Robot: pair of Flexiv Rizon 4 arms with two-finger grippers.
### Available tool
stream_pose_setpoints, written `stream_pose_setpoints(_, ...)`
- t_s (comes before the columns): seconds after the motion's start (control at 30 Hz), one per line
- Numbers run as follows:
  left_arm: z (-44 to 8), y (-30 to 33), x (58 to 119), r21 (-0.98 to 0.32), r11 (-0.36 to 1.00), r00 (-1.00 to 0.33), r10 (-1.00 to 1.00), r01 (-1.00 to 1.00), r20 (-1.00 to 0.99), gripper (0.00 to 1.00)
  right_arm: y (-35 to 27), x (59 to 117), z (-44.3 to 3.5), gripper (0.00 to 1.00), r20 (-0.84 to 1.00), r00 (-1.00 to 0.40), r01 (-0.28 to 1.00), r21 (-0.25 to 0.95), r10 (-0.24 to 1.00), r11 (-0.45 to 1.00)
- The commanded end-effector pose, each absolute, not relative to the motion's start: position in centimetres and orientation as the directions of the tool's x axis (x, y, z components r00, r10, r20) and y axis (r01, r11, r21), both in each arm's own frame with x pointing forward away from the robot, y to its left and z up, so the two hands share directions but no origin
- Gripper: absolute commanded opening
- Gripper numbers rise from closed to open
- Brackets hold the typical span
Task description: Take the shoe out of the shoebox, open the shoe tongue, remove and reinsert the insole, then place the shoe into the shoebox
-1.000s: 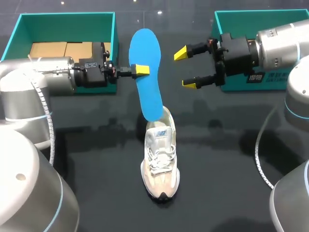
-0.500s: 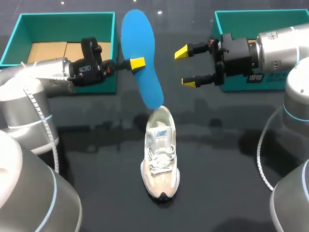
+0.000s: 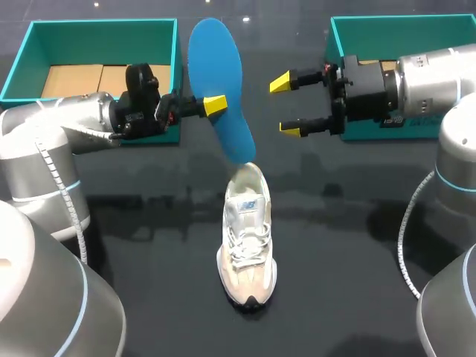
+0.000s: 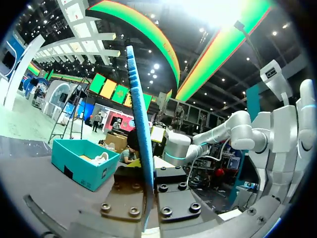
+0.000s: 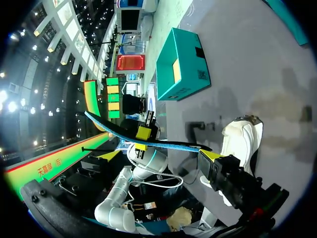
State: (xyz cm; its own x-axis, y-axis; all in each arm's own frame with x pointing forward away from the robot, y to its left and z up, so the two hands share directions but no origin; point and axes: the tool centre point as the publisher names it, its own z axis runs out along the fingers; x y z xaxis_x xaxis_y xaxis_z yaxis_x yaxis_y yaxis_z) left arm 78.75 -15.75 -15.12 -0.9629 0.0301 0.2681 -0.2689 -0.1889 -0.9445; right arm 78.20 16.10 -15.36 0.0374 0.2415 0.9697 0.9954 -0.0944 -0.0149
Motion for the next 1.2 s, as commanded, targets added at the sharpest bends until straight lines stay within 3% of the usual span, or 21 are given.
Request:
stream_pose_setpoints(0.03,-14.6,-15.2,77.8,-0.949,-0.087,-0.951,-0.087,0.304,-0.297,0.00,16.2,78.2,-15.4,1.00,0.969,0.038,0.995,-0.015,0.243,-0.096)
stream_pose_setpoints(0.17,-14.0,-14.2,77.9,-0.865,-0.055,-0.866,-0.036,0.499,-0.498,0.00,16.2,78.2,-15.4,1.00,0.969,0.038,0.995,-0.015,0.243,-0.096)
stream_pose_setpoints(0.83,-14.0,-14.2,77.9,-0.865,-0.055,-0.866,-0.036,0.499,-0.498,0.00,16.2,78.2,-15.4,1.00,0.969,0.038,0.995,-0.015,0.243,-0.096)
stream_pose_setpoints(0.97,-14.3,-13.7,78.1,-0.783,-0.122,-0.787,0.018,0.610,-0.617,0.00,16.2,78.2,-15.4,1.00,0.969,0.038,0.995,-0.015,0.243,-0.096)
stream_pose_setpoints(1.13,-14.5,-12.9,78.7,-0.689,-0.119,-0.686,0.071,0.715,-0.724,0.00,16.2,78.2,-15.4,1.00,0.969,0.038,0.995,-0.015,0.243,-0.096)
stream_pose_setpoints(1.2,-14.1,-12.5,78.7,-0.586,-0.061,-0.577,0.117,0.808,-0.808,0.00,16.2,78.2,-15.4,1.00,0.969,0.038,0.995,-0.015,0.243,-0.096)
